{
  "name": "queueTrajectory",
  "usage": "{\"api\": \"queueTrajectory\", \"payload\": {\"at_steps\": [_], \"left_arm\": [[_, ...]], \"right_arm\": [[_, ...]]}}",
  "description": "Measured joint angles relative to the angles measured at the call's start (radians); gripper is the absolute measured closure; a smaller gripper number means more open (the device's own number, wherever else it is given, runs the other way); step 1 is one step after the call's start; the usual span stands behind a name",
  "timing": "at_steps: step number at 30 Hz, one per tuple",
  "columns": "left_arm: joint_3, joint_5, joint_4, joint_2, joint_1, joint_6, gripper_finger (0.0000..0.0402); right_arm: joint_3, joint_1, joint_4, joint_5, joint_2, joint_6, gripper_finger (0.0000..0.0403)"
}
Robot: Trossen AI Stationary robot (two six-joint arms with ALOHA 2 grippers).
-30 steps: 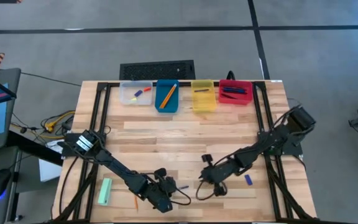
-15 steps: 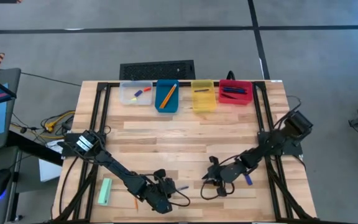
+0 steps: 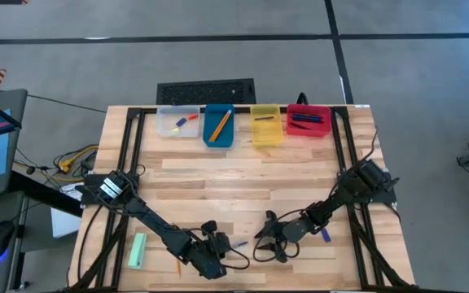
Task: Sort crayons/erasers/pens/pencils in bins
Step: Put the blue crayon into the yellow bin
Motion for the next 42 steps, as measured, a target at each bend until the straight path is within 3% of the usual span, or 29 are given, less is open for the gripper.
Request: {"api": "queueTrajectory", "payload": {"at_steps": [22, 26, 33, 42], "left_arm": [[0.002, -0.003, 0.048, -0.003, 0.001, 0.042, 0.0399], [0.002, -0.003, 0.048, -0.003, 0.001, 0.043, 0.0399], [0.002, -0.006, 0.048, -0.003, 0.002, 0.047, 0.0399], [0.003, -0.006, 0.069, -0.004, 0.005, 0.051, 0.0399]], "right_arm": [[0.167, -0.056, -0.131, 0.04, 0.06, -0.329, 0.0187], [0.178, -0.054, -0.121, -0.034, 0.06, -0.363, 0.0197], [0.185, -0.045, -0.119, -0.067, 0.06, -0.371, 0.0226], [0.185, -0.049, -0.112, -0.066, 0.06, -0.36, 0.0296]]}}
